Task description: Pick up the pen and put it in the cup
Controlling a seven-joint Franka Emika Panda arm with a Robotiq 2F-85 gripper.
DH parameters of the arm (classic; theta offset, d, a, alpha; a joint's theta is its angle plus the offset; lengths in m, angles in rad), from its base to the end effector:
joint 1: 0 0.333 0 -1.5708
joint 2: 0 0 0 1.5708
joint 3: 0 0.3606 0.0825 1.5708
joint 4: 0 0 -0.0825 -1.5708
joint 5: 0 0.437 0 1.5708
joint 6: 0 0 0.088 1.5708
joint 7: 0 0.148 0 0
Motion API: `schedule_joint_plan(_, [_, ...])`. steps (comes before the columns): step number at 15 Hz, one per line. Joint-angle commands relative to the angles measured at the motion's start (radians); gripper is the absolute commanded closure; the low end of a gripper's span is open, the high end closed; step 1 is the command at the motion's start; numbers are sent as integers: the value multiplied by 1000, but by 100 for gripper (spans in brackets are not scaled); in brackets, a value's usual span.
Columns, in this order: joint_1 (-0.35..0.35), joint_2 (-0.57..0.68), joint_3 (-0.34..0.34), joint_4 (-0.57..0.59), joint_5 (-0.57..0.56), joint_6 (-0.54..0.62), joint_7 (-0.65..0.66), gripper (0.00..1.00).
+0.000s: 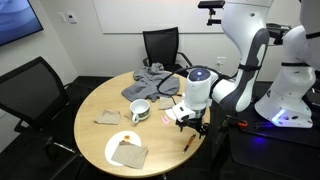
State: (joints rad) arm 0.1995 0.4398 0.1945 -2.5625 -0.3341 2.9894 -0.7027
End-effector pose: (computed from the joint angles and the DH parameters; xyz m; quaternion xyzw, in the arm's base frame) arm 0.4073 0.2079 0.0592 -0.7619 -0.6475 -0.0065 0.0150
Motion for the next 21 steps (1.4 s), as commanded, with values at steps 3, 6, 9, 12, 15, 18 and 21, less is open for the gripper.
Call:
schedule_joint_plan(3, [-11,82,-3,33,-37,82,29,0])
schedule_joint_plan(6, [-5,130,-16,60,-36,109,38,0])
schedule_joint_plan(9, [1,167,-28,82,-35,127,46,0])
schedule_joint_plan(12, [8,201,-36,98,-35,153,53,0])
schedule_joint_plan(15, [11,226,-40,107,-33,170,59,0])
schedule_joint_plan(18, [14,245,-43,108,-34,192,78,7])
schedule_joint_plan(21, [16,258,-43,110,-35,206,94,25])
